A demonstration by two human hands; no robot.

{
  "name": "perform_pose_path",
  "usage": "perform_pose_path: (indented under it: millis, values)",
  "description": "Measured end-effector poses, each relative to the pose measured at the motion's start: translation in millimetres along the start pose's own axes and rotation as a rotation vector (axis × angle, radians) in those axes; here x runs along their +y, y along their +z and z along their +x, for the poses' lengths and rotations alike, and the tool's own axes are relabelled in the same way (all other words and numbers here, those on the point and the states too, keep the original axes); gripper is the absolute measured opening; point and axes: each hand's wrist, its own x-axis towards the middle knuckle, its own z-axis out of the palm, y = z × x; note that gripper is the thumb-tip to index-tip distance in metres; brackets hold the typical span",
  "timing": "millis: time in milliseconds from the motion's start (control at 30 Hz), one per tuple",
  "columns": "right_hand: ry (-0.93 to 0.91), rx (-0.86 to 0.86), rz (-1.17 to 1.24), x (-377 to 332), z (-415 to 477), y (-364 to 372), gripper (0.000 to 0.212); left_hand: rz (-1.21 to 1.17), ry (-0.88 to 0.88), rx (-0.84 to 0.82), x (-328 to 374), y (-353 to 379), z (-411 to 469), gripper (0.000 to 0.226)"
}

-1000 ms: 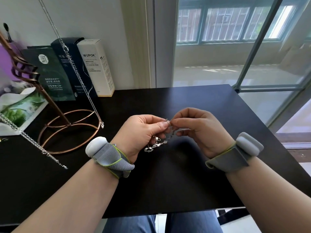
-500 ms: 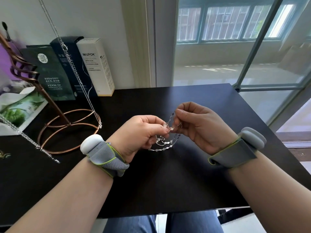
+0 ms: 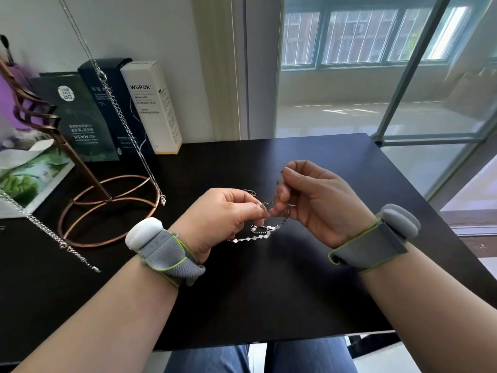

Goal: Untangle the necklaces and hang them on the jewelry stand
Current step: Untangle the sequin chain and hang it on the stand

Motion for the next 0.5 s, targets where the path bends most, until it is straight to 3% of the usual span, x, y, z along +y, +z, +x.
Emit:
perform_pose_path:
  millis: [300, 500]
  values:
    - [0.007, 0.019, -0.030, -4.5, -3.0, -2.5, 0.009, -0.077, 0.010, 0.105, -1.7, -3.8, 1.4, 0.011]
    - [0.063, -0.009, 0.040, -10.0, -3.2, -4.1, 0.011, 0.008, 0.042, 0.010, -1.1, -4.8, -2.9, 0.022]
